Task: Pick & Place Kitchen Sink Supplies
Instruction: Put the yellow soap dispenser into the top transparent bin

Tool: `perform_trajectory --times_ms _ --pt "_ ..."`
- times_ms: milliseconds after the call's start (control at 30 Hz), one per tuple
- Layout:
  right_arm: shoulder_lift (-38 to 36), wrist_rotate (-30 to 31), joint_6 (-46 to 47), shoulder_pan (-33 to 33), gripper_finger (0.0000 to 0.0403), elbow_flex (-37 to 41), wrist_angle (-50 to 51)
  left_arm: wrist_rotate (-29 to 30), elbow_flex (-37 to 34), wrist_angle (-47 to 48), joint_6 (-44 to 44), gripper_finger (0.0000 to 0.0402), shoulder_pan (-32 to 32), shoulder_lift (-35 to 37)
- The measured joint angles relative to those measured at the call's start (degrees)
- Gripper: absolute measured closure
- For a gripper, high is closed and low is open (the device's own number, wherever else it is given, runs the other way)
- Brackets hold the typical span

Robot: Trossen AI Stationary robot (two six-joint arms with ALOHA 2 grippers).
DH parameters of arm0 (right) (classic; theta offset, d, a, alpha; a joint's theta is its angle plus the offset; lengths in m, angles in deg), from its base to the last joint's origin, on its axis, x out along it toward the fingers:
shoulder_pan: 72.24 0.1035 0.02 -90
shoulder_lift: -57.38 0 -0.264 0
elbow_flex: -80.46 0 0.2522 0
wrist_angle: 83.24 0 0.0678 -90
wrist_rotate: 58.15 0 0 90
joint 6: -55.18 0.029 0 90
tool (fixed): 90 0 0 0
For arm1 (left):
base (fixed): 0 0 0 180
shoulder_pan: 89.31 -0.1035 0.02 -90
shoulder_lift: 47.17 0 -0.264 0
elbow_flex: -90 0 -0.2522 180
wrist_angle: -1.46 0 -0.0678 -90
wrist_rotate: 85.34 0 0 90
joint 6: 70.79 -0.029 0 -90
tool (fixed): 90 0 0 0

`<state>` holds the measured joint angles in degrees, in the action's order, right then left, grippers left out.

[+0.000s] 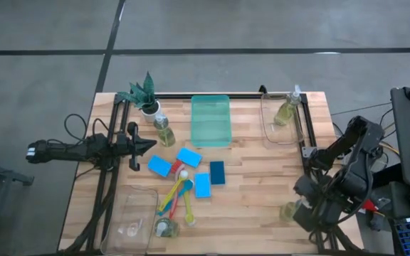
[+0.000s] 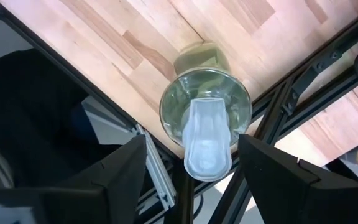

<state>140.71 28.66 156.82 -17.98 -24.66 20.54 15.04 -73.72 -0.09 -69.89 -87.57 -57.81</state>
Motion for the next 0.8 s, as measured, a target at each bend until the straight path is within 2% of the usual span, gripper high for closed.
perform_trajectory --times_ms 500,800 --pt "-0.2 -0.25 -1.72 -0.04 0.0174 3.62 0.02 0.0 0.0 0.0 -0.02 0.0399 0.01 -0.01" --pt "-0.31 -0.28 -1.76 -0.04 0.0222 3.66 0.0 0.0 0.0 0.0 -0.02 0.0399 0.01 0.0"
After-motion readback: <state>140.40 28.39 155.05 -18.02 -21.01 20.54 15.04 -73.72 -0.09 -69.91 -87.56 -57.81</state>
